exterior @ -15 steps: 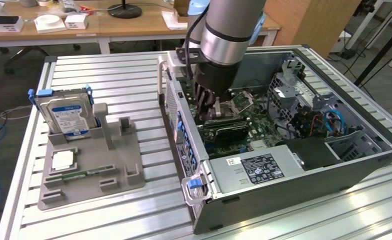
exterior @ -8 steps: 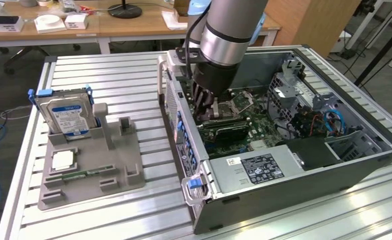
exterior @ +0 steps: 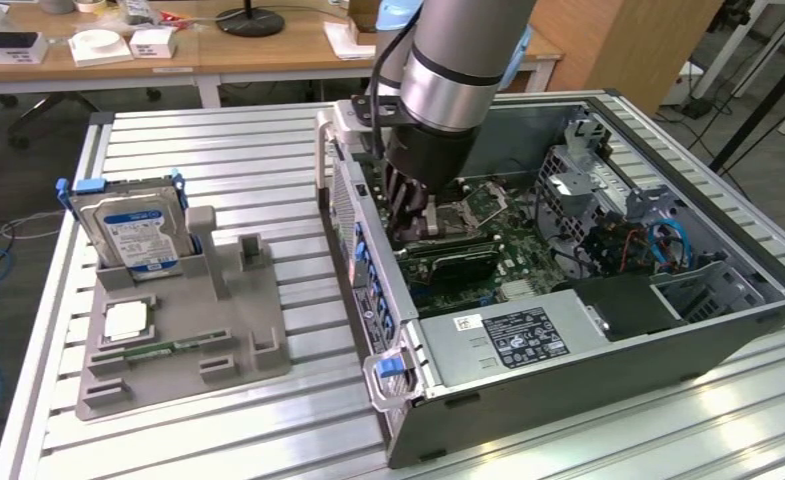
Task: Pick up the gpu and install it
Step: 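Press down on the gpu until it lock into place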
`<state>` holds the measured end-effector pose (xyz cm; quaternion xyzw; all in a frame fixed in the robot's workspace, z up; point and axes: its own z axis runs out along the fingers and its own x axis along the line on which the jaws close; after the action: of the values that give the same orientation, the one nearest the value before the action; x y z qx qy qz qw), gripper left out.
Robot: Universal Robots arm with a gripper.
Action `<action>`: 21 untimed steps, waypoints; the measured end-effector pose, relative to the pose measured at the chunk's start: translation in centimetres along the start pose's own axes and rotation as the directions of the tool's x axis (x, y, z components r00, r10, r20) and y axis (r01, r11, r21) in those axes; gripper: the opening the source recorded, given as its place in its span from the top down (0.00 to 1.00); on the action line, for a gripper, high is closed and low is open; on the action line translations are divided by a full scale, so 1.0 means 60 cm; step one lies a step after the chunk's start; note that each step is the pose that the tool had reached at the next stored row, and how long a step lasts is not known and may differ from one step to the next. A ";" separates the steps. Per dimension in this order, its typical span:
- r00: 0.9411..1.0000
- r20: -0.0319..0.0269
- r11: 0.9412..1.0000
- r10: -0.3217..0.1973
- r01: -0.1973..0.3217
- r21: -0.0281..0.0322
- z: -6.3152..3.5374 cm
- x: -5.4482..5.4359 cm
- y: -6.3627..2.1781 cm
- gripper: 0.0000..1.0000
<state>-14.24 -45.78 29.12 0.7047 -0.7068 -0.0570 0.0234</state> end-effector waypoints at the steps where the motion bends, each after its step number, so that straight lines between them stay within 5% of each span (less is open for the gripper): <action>1: 1.000 0.000 1.000 0.000 0.000 0.000 0.000 0.000 0.000 0.90; 21: 1.000 0.001 1.000 0.004 -0.004 -0.003 -0.011 0.000 0.008 0.90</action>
<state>-14.66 -45.79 29.86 0.7031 -0.7083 -0.0583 0.0245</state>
